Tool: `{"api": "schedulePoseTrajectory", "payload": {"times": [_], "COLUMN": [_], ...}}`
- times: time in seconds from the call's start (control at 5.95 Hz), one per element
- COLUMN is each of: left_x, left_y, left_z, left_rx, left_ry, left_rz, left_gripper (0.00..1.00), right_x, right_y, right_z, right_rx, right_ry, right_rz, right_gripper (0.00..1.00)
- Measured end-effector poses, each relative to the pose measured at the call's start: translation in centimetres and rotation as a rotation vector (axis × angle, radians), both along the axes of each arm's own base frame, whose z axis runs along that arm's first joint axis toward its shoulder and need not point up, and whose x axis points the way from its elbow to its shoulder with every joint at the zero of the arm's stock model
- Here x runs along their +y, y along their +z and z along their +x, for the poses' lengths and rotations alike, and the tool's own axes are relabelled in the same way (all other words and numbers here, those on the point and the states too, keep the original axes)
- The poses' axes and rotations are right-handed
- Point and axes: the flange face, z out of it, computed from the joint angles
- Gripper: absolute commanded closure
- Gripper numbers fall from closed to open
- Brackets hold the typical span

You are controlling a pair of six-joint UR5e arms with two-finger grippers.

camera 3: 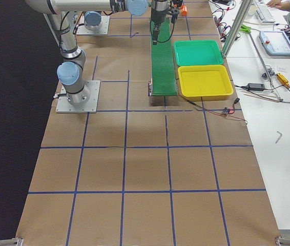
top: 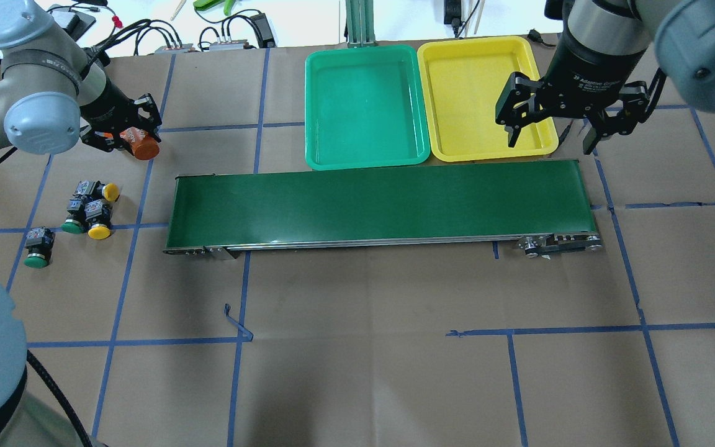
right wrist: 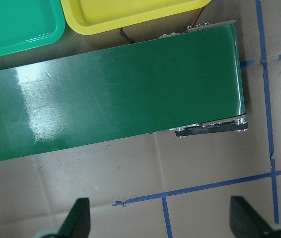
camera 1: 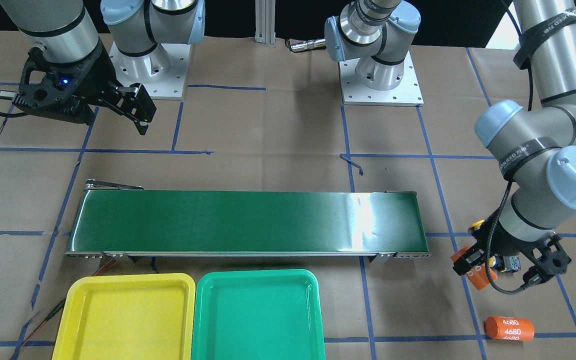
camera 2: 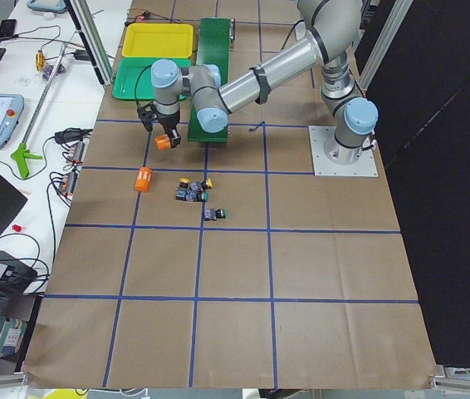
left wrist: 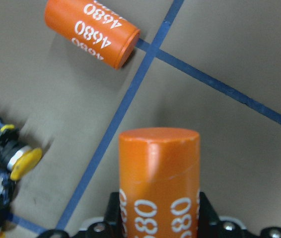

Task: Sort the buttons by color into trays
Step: 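Place the cylinder on the belt's near end and open the left gripper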

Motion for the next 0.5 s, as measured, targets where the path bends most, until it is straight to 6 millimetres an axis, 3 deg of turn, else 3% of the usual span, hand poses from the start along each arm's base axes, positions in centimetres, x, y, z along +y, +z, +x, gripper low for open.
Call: {"api": "schedulePoseTrajectory", "payload": {"times": [0.34, 0.5], "left_x": [3.2, 3.9], "left_y": [0.6, 0.1], "left_z": [-6.1, -10.0], "left_rx": [0.045, 0.06], "left_ry": [0.309, 0.421], "left_rz": [0.017, 0.033], "left_gripper": [0.99, 1.0], "right_x": [0.0, 0.0], "right_y": [0.0, 0.0], "right_z": [0.0, 0.0], "right_rx": [0.001, 0.001], "right_ry": [0.0, 0.0], "right_rz": [0.0, -0.001], "right_gripper": [0.0, 0.0]}}
